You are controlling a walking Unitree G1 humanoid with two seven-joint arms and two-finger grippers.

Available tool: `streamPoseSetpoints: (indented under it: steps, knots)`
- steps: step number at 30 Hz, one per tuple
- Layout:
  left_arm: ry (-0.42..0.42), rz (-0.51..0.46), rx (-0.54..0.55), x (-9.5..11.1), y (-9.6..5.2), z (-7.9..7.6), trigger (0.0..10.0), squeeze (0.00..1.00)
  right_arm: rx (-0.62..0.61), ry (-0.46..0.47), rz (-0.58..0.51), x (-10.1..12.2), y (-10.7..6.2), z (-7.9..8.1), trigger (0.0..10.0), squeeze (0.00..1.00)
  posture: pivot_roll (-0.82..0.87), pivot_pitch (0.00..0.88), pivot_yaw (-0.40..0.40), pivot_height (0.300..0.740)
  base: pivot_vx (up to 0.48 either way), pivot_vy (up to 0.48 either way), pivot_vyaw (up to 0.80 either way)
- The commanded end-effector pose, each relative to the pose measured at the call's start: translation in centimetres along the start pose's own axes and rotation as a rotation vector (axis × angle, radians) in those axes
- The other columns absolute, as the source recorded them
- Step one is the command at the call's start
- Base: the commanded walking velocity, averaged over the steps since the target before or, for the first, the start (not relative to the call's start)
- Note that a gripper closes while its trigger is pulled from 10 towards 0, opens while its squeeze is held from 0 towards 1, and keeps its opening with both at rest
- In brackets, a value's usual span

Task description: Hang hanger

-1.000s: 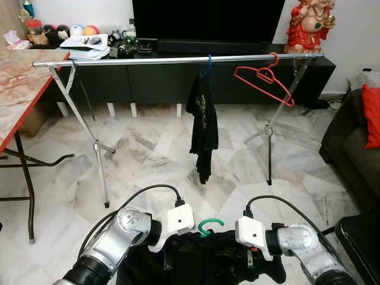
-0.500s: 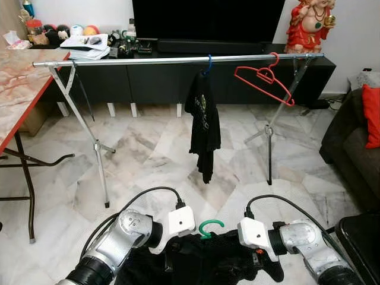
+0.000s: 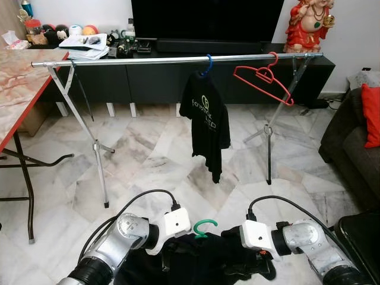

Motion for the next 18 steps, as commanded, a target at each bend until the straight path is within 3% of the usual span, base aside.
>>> streamPoseSetpoints:
  steps: [1,7,9,13,14,18]
  knots:
    - [-0.007,-0.019,0.032,0.2,-0.4,0.7,0.0,0.00,-0.073,-0.015,0.005,0.1,-0.5,-1.0,10.0,0.00,-0.02,0.070,-0.024,0.740,0.000,0.000,0.00]
    - [-0.030,-0.003,0.086,-0.8,-0.6,0.8,0.0,0.00,-0.185,0.003,-0.031,0.4,-0.9,-2.2,10.0,0.00,-0.02,0.063,-0.022,0.740,0.000,0.000,0.00]
    - [-0.052,0.026,0.215,-2.0,-1.0,1.8,0.0,0.00,-0.231,0.020,-0.059,0.5,-1.0,-2.6,10.0,0.00,-0.02,0.058,-0.015,0.740,0.000,0.000,0.00]
    - [-0.079,0.083,0.331,-3.5,-1.6,2.4,0.0,0.00,-0.267,0.044,-0.080,0.4,-1.0,-2.8,10.0,0.00,-0.03,0.049,-0.010,0.740,0.000,0.000,0.00]
    - [-0.093,0.136,0.443,-4.7,-2.3,3.1,0.0,0.00,-0.325,0.076,-0.107,0.2,-1.1,-3.1,10.0,0.00,-0.03,0.043,-0.009,0.740,0.000,0.000,0.00]
    - [-0.093,0.136,0.443,-4.7,-2.3,3.1,0.0,0.00,-0.325,0.076,-0.107,0.2,-1.1,-3.1,10.0,0.00,-0.03,0.043,-0.009,0.740,0.000,0.000,0.00]
Point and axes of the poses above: a point about 5 cm out from each wrist's last joint towards the gripper, its own y axis pointing out of the wrist towards the gripper, its own x axis along the axis of the wrist's last joint, z = x × y, the point moved 4 cm from there along y, pointing out of the wrist towards the gripper, and after that the axes turned 14 degrees about y, right-handed, at the moved point
